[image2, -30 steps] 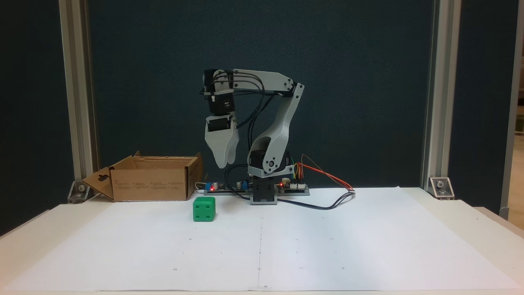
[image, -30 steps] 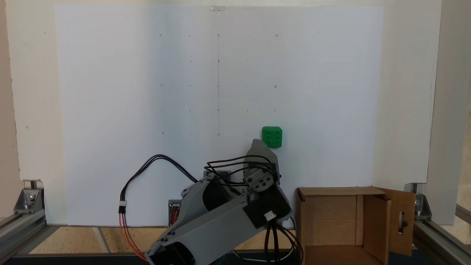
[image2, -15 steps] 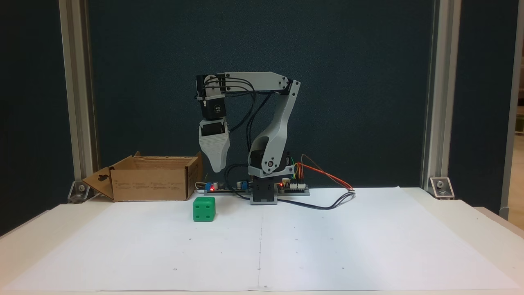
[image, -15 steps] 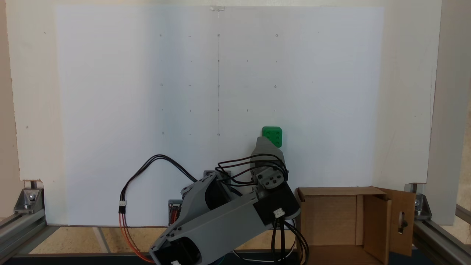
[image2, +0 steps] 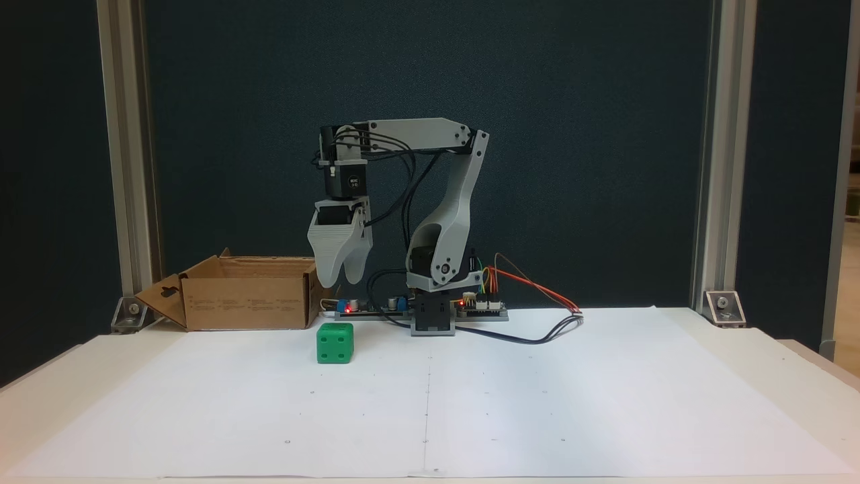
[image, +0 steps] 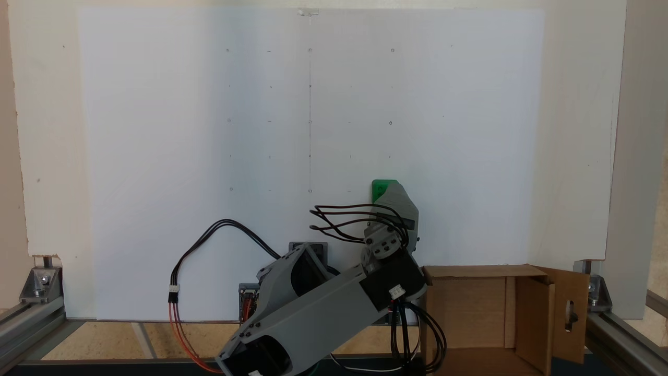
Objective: Grasp a green dice and put it in the bin.
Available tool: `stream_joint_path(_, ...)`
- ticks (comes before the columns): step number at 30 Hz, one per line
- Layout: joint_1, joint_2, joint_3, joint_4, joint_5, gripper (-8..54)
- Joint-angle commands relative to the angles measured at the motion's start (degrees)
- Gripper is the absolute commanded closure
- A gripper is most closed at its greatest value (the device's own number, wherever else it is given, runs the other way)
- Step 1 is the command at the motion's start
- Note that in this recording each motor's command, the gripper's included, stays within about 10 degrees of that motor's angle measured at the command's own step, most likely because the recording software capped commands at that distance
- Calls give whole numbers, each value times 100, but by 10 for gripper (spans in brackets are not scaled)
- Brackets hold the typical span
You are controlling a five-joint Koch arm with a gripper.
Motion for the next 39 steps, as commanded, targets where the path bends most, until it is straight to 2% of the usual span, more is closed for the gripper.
stream_joint_path(1,-79,18,-387,-18,378,-19)
stream_joint_path(18,-527,-193,-369,-352,615,-8)
stream_joint_path(39,-554,-422,431,-1099,606,-3)
